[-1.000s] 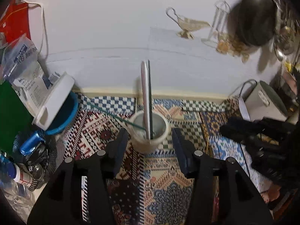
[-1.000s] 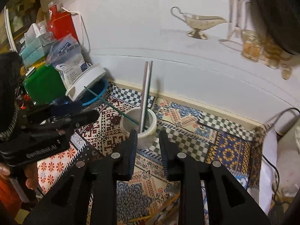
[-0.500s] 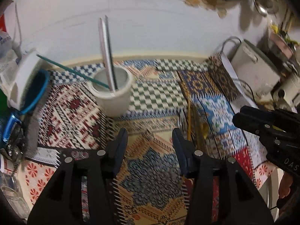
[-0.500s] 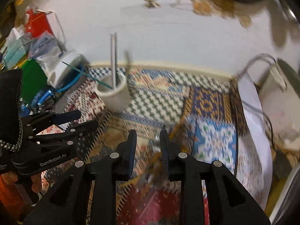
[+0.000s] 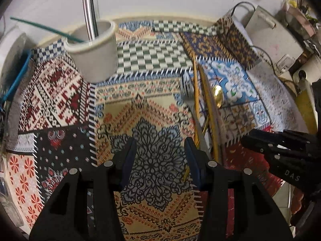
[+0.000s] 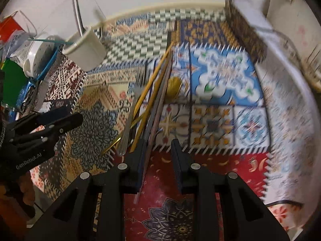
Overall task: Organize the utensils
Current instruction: 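Move both tools back toward the utensil pile, then grasp a gold fork with the left tool while the right tool grasps a dark chopstick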
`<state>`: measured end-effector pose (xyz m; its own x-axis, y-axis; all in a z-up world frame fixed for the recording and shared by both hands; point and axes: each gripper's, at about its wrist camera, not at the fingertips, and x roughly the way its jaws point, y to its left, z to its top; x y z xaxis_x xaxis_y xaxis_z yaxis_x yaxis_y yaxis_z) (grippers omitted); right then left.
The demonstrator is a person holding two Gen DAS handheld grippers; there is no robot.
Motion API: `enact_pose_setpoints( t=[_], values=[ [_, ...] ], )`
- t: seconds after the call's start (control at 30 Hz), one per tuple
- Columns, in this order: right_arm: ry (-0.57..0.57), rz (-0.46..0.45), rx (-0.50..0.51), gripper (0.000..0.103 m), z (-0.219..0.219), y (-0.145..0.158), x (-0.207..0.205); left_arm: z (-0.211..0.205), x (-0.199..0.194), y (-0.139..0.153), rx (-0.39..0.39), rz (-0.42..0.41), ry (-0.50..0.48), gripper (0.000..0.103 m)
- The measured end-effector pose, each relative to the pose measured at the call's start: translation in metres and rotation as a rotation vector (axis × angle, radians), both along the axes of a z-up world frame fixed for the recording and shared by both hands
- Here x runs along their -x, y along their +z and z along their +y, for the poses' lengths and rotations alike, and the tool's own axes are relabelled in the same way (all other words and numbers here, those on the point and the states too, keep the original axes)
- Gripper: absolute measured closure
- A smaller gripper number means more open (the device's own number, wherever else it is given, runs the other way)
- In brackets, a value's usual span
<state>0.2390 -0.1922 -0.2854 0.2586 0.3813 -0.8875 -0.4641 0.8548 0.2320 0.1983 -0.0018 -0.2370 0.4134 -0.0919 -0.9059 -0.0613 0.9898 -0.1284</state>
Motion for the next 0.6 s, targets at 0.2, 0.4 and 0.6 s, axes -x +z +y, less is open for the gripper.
enact_pose_setpoints(
  t=[0.2,0.4,0.6],
  values=[
    [-0.01,0.013,0.014,0.08,0.012,-0.015,-0.01,0.004,0.001,-0.018,0.021,0.048,0.015,0.055],
    [-0.009,0.012,0.037,0.08,0.024,-0.022,-0.026,0.005,0.003,-0.021,0.019,0.056,0.014,0.055],
    [0.002,0.009,0.043,0.084,0.029,-0.022,-0.038,0.008,0.0,-0.023,0.022,0.063,0.011,0.055]
  ],
)
